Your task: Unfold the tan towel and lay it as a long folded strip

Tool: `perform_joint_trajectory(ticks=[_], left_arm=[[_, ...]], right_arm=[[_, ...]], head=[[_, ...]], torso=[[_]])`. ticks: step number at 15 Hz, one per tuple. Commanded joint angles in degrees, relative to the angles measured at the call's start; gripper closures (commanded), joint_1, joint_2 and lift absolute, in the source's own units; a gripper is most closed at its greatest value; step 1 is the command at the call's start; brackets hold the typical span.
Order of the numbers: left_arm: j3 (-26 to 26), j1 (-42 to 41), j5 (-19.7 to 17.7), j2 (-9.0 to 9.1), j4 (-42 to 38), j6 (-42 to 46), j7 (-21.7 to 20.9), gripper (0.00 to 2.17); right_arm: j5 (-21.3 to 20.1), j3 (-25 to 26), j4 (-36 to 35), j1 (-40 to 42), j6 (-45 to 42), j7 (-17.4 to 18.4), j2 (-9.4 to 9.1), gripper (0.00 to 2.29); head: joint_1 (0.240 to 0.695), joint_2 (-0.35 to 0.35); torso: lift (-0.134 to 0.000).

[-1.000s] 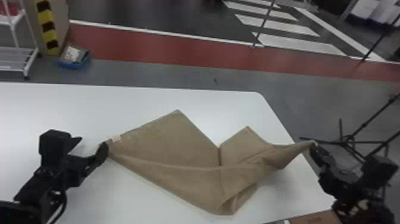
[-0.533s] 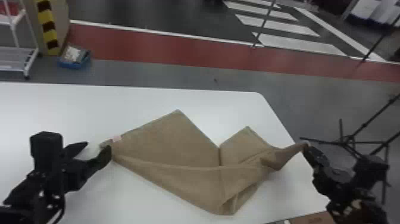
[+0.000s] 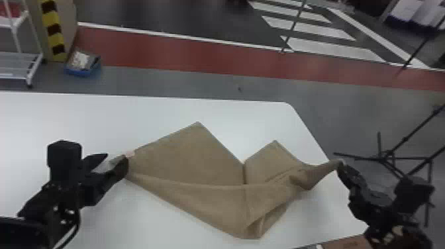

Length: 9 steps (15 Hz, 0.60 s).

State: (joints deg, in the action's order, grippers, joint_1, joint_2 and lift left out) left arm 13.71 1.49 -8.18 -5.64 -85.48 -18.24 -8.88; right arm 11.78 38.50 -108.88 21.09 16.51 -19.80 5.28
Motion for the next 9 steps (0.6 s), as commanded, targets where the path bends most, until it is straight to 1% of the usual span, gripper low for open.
perform_joint_trajectory(ticks=[1,2,6,7,8,9], left_arm=[[0.00,-0.08,0.97,-0.16,0.22,-0.54,0.00,0.60],[-0.08,-0.17,1.50,-0.34,0.14,-0.36,0.00,0.61],[-0.79,-0.69,1.59,-0.51,-0.30,-0.71,-0.61,0.61],[-0.79,-0.69,1.59,-0.51,-0.30,-0.89,-0.70,0.64],[-0.79,-0.52,1.59,-0.51,-0.22,-1.94,-0.79,0.86],[-0.79,-0.34,1.59,-0.51,-0.13,-2.29,-0.87,0.90]], right_arm=[[-0.01,0.00,0.08,-0.26,-0.02,0.02,0.08,1.30],[-0.10,-0.09,0.08,-0.44,-0.02,0.02,0.08,1.30],[-0.27,-0.18,0.52,-0.97,-0.20,0.02,0.08,1.30],[-0.27,-0.18,0.52,-0.97,-0.20,0.02,0.08,1.30],[-0.27,-0.18,0.52,-0.97,-0.20,0.02,0.08,1.30],[-0.27,-0.18,0.52,-1.14,-0.20,0.02,0.08,1.30]], head=[[0.695,-0.350],[0.695,-0.350],[0.695,-0.350],[0.695,-0.350],[0.695,-0.350],[0.695,-0.350]], torso=[[-0.111],[-0.111],[-0.111],[-0.111],[-0.111],[-0.111]])
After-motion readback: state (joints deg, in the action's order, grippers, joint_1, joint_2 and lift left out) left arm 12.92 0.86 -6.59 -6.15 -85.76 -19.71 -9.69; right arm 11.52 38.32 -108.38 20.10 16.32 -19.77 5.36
